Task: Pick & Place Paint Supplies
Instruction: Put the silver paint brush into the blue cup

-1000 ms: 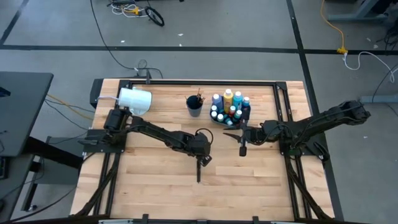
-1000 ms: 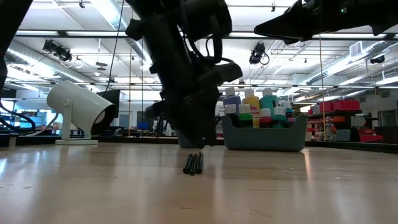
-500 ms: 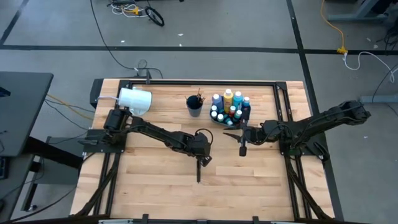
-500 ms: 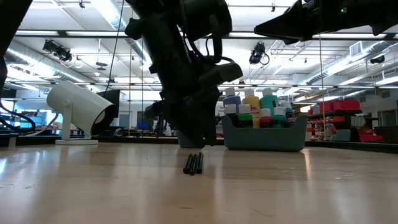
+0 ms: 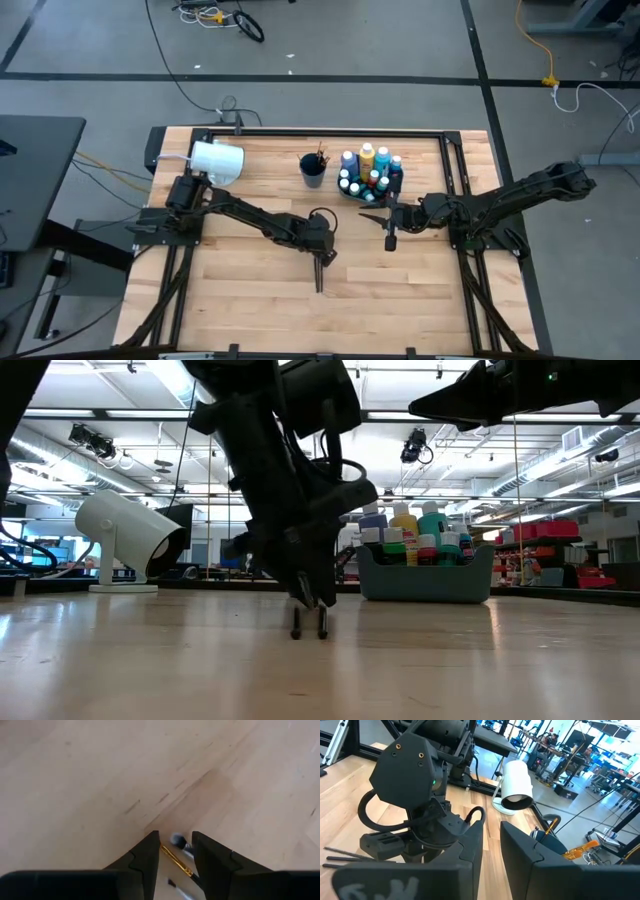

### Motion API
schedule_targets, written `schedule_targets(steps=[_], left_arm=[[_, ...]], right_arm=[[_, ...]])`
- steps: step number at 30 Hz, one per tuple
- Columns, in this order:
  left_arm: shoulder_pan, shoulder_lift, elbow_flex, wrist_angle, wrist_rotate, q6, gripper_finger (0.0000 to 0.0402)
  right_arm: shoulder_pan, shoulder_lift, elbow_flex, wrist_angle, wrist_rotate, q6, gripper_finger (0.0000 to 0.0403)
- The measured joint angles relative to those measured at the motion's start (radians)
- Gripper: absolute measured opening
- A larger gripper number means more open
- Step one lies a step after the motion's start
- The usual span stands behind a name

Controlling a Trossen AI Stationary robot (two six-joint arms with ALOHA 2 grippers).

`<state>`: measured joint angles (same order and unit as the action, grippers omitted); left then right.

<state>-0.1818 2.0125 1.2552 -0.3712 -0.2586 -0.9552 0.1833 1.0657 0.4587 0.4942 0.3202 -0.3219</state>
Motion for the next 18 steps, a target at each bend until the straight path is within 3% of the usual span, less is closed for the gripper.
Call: schedule_targets(steps=[6, 18], left_arm=[[0.0, 0.003, -0.002, 0.03, -0.005, 0.022, 0.0114], [-0.01, 0.004, -0.003, 0.03, -0.015, 0.017, 0.0007]], right_arm=[[0.0, 0.0, 0.0, 0.0, 0.0, -0.001, 0.0071], [0.0, 0.0, 0.0, 0.0, 0.0, -0.001, 0.0071]])
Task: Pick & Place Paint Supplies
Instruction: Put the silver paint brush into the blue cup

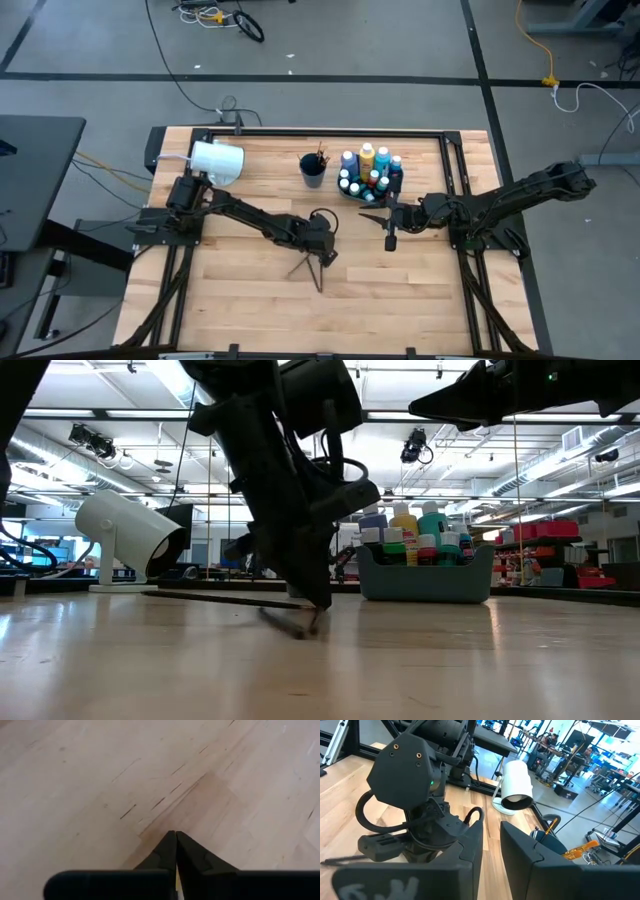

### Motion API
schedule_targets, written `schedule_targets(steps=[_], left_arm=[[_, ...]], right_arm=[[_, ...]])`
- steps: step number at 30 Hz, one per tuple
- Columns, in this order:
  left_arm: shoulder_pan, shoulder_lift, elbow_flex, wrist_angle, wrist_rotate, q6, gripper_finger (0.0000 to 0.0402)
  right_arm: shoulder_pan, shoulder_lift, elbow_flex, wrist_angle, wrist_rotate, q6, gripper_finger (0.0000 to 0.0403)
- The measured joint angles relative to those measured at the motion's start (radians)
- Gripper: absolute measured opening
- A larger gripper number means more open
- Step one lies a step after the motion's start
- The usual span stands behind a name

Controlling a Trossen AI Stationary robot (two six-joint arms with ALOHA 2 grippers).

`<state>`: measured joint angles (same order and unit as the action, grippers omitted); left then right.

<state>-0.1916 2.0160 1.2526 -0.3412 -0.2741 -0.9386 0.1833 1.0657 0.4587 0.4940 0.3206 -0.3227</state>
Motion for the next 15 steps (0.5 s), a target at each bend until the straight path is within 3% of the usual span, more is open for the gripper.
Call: schedule_targets(steps=[15], left_arm=[[-0.027, -0.006, 0.069, -0.001, -0.075, 0.063, 0.0004]], right_arm=[[0.0, 0.0, 0.0, 0.0, 0.0, 0.0, 0.0071]])
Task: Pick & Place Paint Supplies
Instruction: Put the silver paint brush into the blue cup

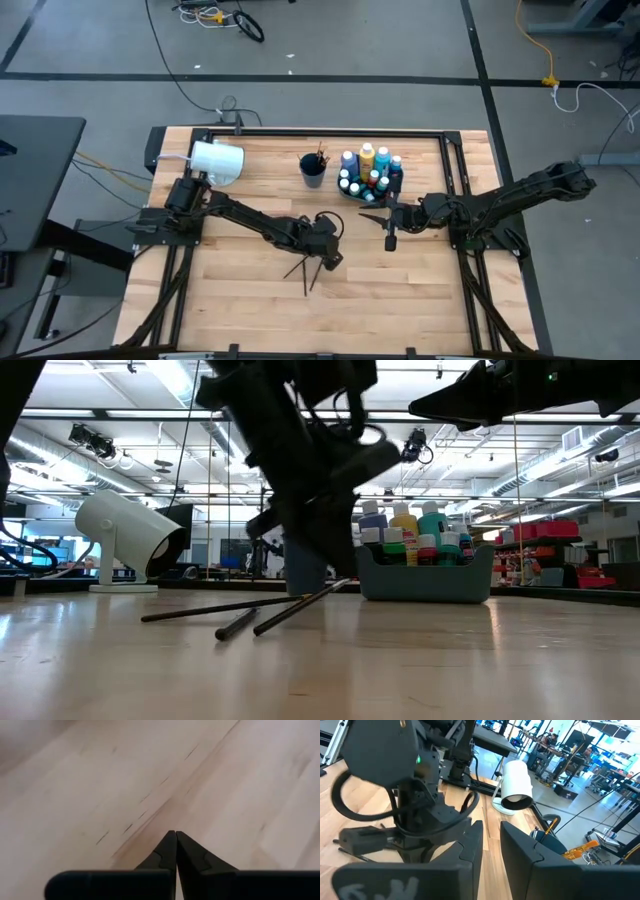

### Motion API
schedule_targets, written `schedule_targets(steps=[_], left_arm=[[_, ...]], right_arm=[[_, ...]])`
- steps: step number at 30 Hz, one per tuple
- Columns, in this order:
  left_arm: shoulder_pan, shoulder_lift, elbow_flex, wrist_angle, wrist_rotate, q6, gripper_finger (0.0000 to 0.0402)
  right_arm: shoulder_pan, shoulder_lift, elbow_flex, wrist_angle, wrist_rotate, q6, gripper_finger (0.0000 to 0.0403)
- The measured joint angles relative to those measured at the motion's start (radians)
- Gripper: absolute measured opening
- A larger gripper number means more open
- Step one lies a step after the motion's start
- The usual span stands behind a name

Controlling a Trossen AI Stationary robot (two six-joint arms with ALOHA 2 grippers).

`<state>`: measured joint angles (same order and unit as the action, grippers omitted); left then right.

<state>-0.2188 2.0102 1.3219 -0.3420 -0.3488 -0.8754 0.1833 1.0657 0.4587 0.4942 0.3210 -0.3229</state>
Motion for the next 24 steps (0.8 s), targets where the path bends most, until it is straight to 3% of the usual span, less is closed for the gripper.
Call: schedule_targets(steps=[10, 15, 22, 24], left_arm=[[-0.002, -0.016, 0.116, -0.023, -0.083, 0.179, 0.0004], [-0.002, -0.078, 0.154, -0.054, -0.237, 0.268, 0.0003], [0.001, -0.229, 0.156, -0.071, -0.54, 0.387, 0.0003], [0.009, -0.265, 0.156, -0.091, -0.543, 0.415, 0.0003]], right_arm=[[0.0, 0.0, 0.0, 0.0, 0.0, 0.0, 0.0071], [0.0, 0.0, 0.0, -0.003, 0.001, 0.0, 0.0071], [0.0, 0.0, -0.001, 0.0, 0.001, 0.0, 0.0071], [0.0, 0.0, -0.001, 0.0, 0.001, 0.0, 0.0071]])
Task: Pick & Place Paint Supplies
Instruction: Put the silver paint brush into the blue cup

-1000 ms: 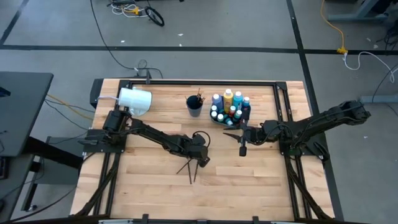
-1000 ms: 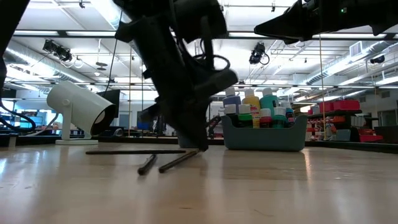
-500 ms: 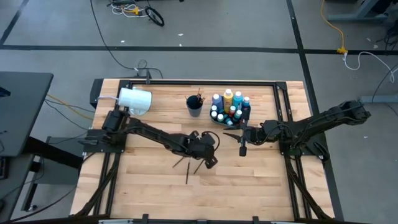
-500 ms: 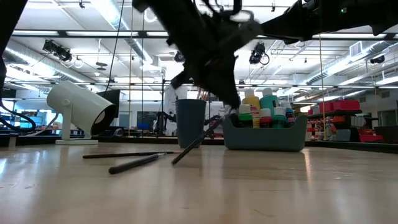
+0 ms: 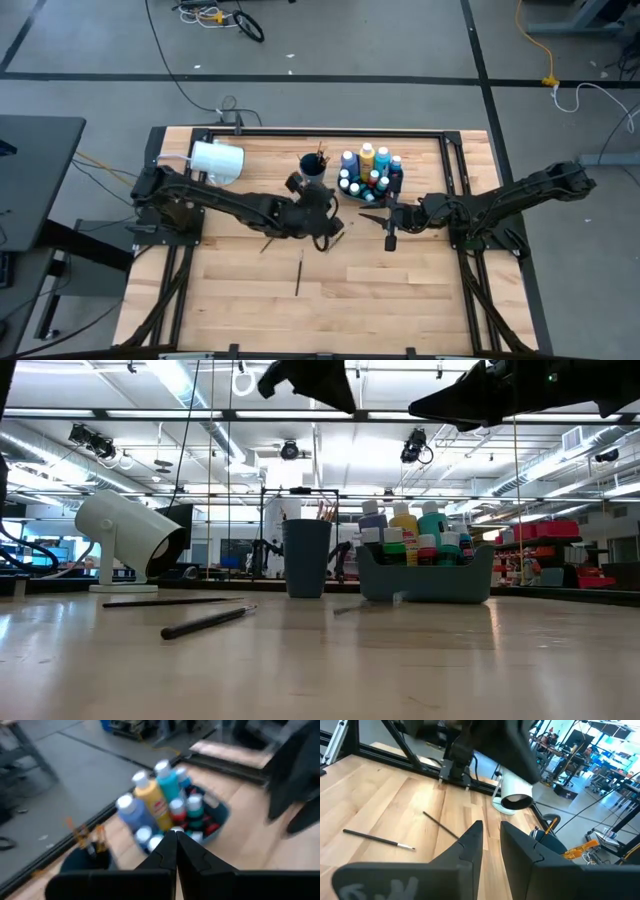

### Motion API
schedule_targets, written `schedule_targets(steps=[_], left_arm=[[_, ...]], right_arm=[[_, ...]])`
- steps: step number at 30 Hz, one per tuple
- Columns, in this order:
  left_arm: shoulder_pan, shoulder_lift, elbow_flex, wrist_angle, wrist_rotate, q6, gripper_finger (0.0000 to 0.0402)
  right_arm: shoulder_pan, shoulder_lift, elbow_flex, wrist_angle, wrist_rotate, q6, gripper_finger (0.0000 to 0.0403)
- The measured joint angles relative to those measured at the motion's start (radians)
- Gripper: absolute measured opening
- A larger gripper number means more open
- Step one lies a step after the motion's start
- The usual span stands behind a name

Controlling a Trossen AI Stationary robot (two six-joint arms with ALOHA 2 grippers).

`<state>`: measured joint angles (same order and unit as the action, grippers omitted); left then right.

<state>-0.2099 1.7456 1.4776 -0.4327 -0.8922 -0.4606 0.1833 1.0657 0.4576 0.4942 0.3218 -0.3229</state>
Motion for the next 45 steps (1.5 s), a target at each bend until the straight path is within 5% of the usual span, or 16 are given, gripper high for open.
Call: schedule_targets(steps=[7, 19, 26, 45], left_arm=[[0.035, -0.001, -0.01, 0.0, 0.289, 0.008, 0.0023], [0.043, 0.24, -0.073, 0.192, 0.41, -0.035, 0.009], [0.043, 0.409, -0.072, 0.488, 0.407, 0.014, 0.0142], [0.051, 0.527, -0.074, 0.532, 0.283, -0.083, 0.0145]], right_arm=[[0.0, 0.0, 0.0, 0.017, -0.001, 0.0, 0.0071], [0.0, 0.0, 0.001, 0.02, 0.0, 0.0, 0.0071], [0.0, 0.0, 0.001, 0.022, 0.0, 0.0, 0.0071], [-0.001, 0.0, 0.001, 0.021, -0.026, -0.007, 0.0071]])
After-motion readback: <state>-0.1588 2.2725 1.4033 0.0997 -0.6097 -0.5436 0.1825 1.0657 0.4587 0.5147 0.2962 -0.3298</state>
